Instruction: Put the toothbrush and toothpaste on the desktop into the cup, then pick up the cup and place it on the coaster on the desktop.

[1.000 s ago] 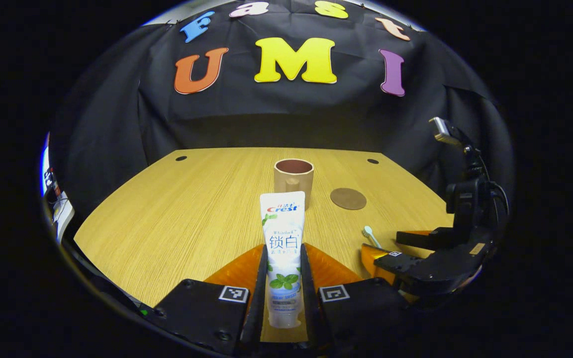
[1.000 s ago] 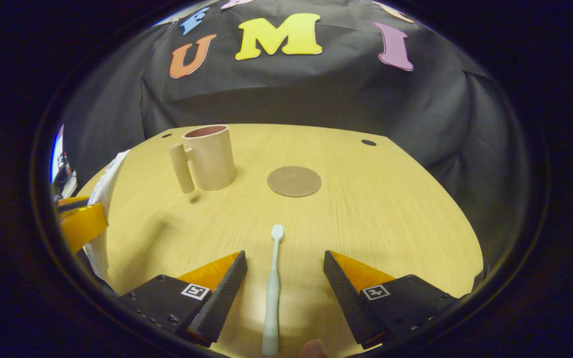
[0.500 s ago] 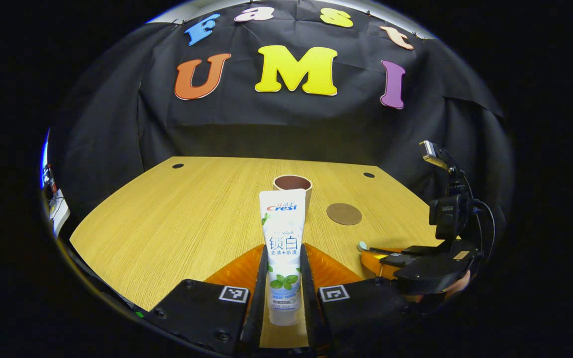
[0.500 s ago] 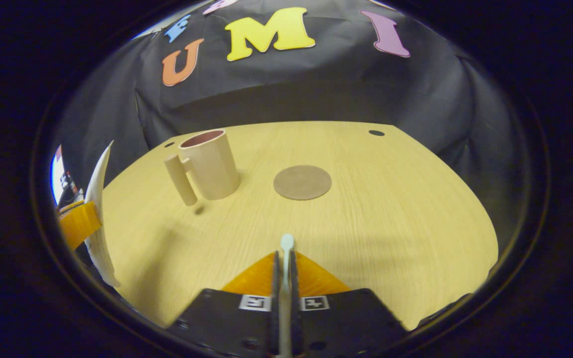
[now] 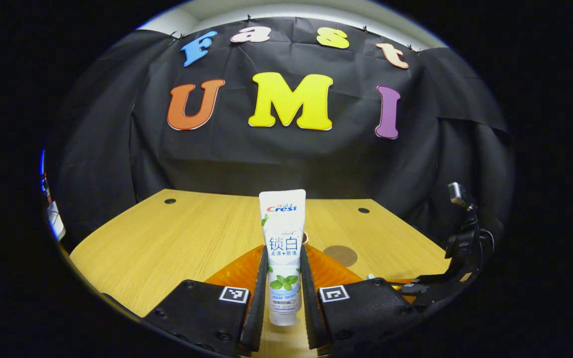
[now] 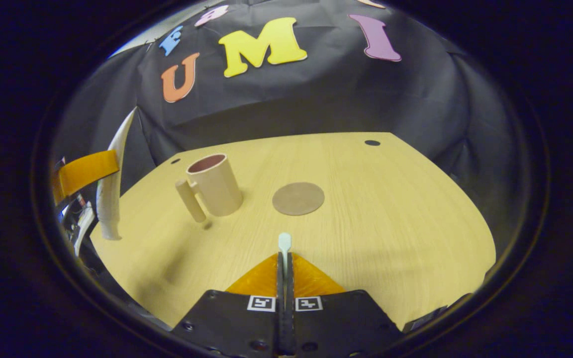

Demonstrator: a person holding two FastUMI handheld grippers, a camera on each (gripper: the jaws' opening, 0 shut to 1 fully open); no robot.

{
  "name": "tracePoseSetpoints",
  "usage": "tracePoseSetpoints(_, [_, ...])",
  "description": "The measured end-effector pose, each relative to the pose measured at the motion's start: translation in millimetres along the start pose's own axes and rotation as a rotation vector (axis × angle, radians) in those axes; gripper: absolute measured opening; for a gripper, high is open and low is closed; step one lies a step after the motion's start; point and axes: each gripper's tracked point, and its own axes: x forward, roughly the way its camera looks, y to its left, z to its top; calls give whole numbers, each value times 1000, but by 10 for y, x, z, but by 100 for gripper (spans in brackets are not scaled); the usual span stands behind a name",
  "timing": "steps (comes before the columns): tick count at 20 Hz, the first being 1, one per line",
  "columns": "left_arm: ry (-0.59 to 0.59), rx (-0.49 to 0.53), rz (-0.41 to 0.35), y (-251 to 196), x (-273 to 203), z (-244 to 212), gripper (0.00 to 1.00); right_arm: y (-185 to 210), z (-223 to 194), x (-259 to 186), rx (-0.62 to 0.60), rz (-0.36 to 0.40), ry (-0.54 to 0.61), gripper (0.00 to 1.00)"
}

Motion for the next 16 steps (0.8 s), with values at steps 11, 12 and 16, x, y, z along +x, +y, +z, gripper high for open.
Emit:
tracePoseSetpoints(11, [-188, -29, -78, -114, 1077, 414, 37, -129, 487, -654, -37, 27, -176, 0])
tracePoseSetpoints(12, [-182, -30, -69, -81, 1142, 375, 37, -124, 516, -699, -46, 21, -193, 0])
tracePoseSetpoints(16, [-171, -44, -42, 26, 1307, 290, 39, -134, 577, -812, -54, 24, -229, 0])
